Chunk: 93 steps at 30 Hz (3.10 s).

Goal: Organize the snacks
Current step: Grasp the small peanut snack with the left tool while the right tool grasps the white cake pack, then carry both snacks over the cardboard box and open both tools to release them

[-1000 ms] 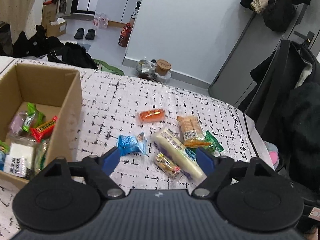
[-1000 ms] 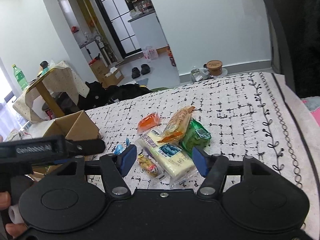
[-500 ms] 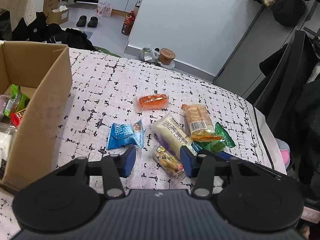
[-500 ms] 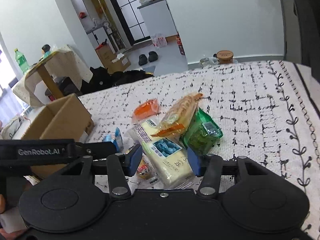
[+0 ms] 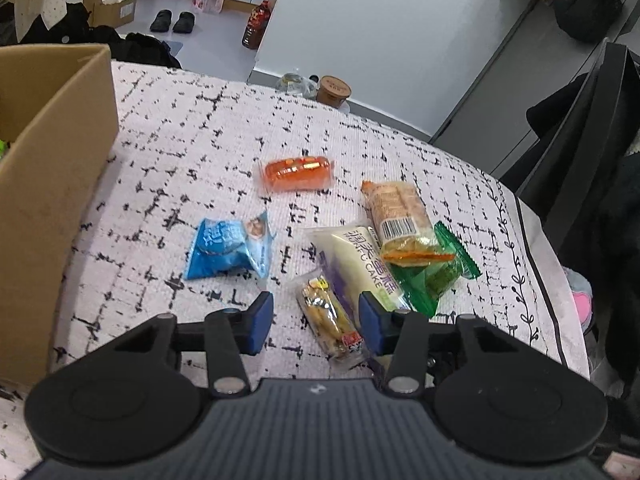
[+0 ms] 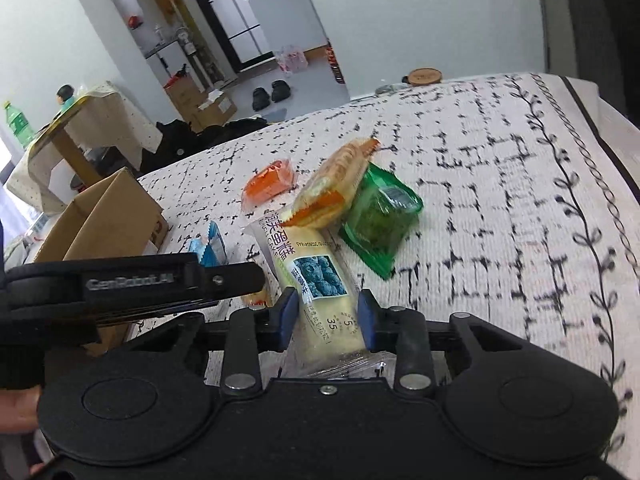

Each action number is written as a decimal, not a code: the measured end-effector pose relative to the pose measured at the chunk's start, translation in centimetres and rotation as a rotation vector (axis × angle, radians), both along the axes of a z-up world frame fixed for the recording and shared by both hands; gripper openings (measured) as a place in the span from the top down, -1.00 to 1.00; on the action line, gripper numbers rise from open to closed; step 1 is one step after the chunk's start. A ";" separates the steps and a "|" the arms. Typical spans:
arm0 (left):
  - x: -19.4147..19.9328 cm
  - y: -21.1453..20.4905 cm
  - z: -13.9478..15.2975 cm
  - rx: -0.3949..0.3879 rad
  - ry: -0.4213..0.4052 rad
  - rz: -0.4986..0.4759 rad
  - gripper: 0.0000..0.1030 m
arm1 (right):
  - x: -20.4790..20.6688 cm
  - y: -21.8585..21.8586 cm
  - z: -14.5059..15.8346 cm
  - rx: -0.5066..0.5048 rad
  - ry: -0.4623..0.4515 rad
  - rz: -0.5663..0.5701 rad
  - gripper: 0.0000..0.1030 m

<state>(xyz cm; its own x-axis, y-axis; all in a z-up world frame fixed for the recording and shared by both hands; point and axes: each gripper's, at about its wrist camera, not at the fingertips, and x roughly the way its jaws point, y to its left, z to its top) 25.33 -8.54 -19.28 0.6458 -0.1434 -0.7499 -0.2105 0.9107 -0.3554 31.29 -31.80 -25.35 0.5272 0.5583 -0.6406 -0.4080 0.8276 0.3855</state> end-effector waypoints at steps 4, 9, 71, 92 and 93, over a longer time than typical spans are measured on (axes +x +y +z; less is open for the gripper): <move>0.0 -0.2 -0.7 -0.009 0.020 -0.005 0.22 | -1.1 -0.5 -0.1 0.014 0.033 -0.043 0.38; -0.1 -0.4 -1.2 0.024 0.020 -0.029 0.40 | -2.2 -0.4 -0.3 0.011 0.058 -0.053 0.38; -4.8 6.7 8.2 0.055 -0.162 0.044 0.68 | -1.9 4.7 6.1 0.040 -0.114 0.005 0.42; -6.6 13.6 10.5 0.082 -0.185 0.163 0.68 | -1.7 11.0 9.0 0.092 -0.157 0.110 0.42; -6.7 14.1 10.6 0.085 -0.184 0.169 0.68 | -1.7 11.4 9.1 0.091 -0.159 0.116 0.42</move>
<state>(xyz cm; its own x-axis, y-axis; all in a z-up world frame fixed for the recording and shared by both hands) 18.64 5.53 -8.71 0.7821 0.0363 -0.6221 -0.3008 0.8963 -0.3259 29.61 -20.41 -16.26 0.5461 0.6731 -0.4987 -0.5603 0.7360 0.3799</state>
